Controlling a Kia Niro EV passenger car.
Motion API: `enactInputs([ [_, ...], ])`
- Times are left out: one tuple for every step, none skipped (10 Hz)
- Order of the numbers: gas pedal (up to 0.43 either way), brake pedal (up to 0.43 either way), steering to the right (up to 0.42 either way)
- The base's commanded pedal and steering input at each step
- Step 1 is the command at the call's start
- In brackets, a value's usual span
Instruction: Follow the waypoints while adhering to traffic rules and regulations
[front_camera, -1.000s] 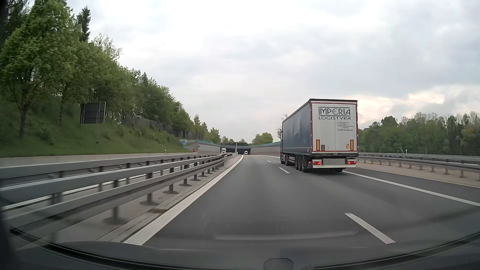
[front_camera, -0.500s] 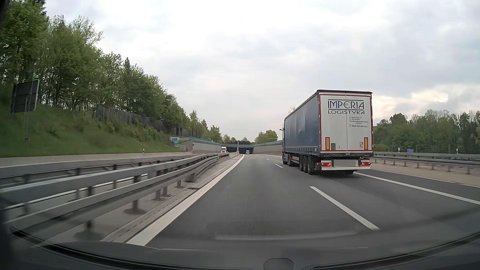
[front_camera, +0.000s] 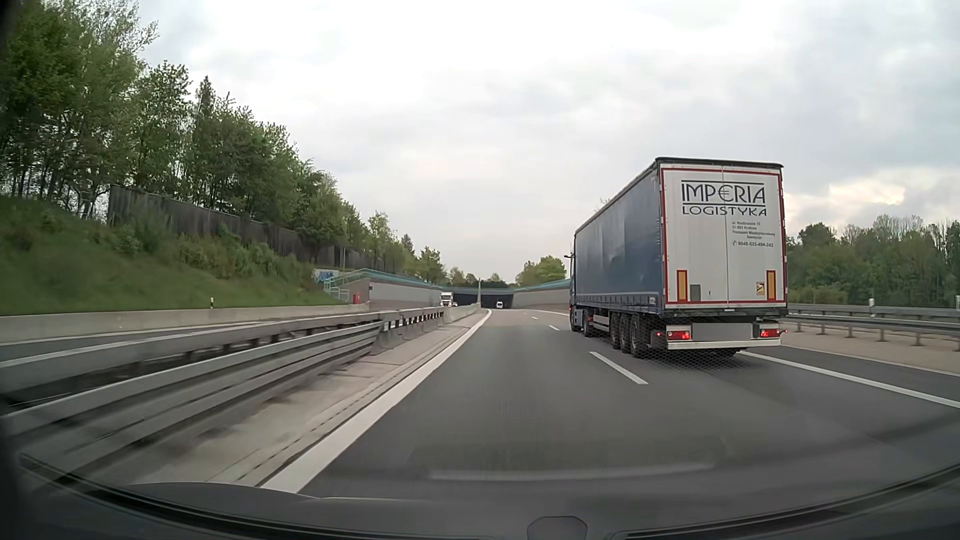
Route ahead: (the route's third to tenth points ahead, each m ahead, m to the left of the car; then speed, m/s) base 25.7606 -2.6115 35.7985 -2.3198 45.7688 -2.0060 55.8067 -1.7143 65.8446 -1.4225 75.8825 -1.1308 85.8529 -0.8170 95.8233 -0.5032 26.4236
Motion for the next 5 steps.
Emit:
enactInputs([
  [0.150, 0.000, -0.005],
  [0.150, 0.000, -0.005],
  [0.150, 0.000, -0.005],
  [0.150, 0.000, -0.005],
  [0.150, 0.000, -0.005],
])
